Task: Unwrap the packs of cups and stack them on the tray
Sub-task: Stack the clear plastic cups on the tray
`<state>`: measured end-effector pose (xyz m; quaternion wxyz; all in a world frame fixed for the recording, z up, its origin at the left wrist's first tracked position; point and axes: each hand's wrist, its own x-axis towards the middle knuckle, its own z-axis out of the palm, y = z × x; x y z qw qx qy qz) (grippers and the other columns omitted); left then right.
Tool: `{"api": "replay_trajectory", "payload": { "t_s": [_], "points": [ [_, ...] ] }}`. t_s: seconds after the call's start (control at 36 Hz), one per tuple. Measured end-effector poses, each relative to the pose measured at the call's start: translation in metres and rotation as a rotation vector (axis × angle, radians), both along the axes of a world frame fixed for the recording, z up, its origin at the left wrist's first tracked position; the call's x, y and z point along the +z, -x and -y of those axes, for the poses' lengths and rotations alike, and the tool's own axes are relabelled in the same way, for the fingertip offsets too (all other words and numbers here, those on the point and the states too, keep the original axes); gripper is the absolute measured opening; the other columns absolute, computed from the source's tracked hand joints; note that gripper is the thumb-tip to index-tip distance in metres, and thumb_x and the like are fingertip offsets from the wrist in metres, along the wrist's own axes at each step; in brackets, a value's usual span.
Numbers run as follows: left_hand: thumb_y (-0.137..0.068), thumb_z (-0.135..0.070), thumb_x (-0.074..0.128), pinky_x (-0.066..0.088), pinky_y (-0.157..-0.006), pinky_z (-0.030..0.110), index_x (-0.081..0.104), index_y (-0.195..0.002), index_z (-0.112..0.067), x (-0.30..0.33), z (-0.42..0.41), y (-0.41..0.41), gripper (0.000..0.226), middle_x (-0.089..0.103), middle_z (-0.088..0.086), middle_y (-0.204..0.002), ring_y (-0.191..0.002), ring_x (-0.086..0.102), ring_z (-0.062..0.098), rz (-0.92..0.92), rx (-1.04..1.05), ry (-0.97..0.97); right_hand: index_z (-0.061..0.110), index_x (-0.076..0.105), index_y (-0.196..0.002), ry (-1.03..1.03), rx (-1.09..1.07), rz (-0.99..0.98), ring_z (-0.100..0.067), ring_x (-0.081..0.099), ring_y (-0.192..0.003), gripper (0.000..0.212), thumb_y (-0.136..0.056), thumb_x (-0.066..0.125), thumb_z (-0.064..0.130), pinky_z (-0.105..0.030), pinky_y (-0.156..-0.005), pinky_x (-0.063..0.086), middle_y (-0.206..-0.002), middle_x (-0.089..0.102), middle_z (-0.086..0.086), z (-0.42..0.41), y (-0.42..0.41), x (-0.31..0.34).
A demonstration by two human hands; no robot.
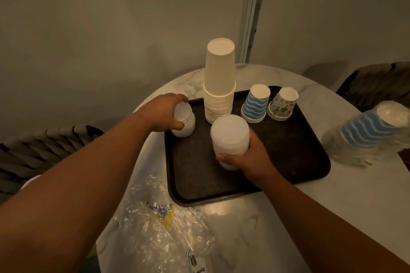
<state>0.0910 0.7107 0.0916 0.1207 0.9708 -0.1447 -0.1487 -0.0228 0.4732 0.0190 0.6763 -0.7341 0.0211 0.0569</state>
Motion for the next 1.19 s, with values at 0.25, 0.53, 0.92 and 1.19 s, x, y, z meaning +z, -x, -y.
{"api": "replay_trajectory", "payload": {
  "t_s": [0.25,0.53,0.92,1.19],
  "points": [
    [-0.075,-0.035,0.078,0.045,-0.097,0.036,0.04,-0.144,-0.025,-0.011,0.004,-0.008,0.079,0.048,0.003,-0.144,-0.126,0.048,0.024,-0.012,-0.033,-0.033,0.047,0.048,-0.119,0.006,-0.011,-0.007,-0.007,0.054,-0.12,0.084,-0.055,0.092,0.016,-0.029,-0.097,0.047,-0.128,0.057,0.014,0.005,0.0,-0.002],
    [-0.07,-0.042,0.083,0.038,-0.108,0.038,0.026,-0.152,-0.031,-0.01,0.003,-0.01,0.101,0.032,0.002,-0.155,-0.137,0.038,0.024,-0.089,-0.07,-0.058,0.044,0.051,-0.116,-0.012,-0.021,-0.012,0.0,0.057,-0.113,0.08,-0.053,0.091,0.014,-0.018,-0.087,0.048,-0.122,0.06,0.016,0.006,0.0,0.001],
    [-0.074,-0.045,0.08,0.028,-0.117,0.044,0.017,-0.154,-0.033,0.006,0.007,0.001,0.103,0.017,0.005,-0.162,-0.147,0.022,0.027,-0.12,-0.017,-0.083,0.044,0.05,-0.122,-0.001,-0.005,-0.017,-0.009,0.054,-0.12,0.087,-0.048,0.094,0.029,-0.029,-0.096,0.048,-0.129,0.059,0.011,0.011,0.002,-0.004],
    [-0.079,-0.048,0.074,0.045,-0.087,0.021,0.054,-0.133,-0.028,0.046,0.07,0.088,0.061,0.058,-0.006,-0.126,-0.105,0.055,0.006,0.062,-0.048,0.264,0.047,0.057,-0.116,-0.008,0.004,-0.075,-0.014,0.061,-0.113,0.085,-0.042,0.095,0.038,-0.04,-0.092,0.054,-0.121,0.064,0.007,0.007,0.014,-0.025]
  ]
}}
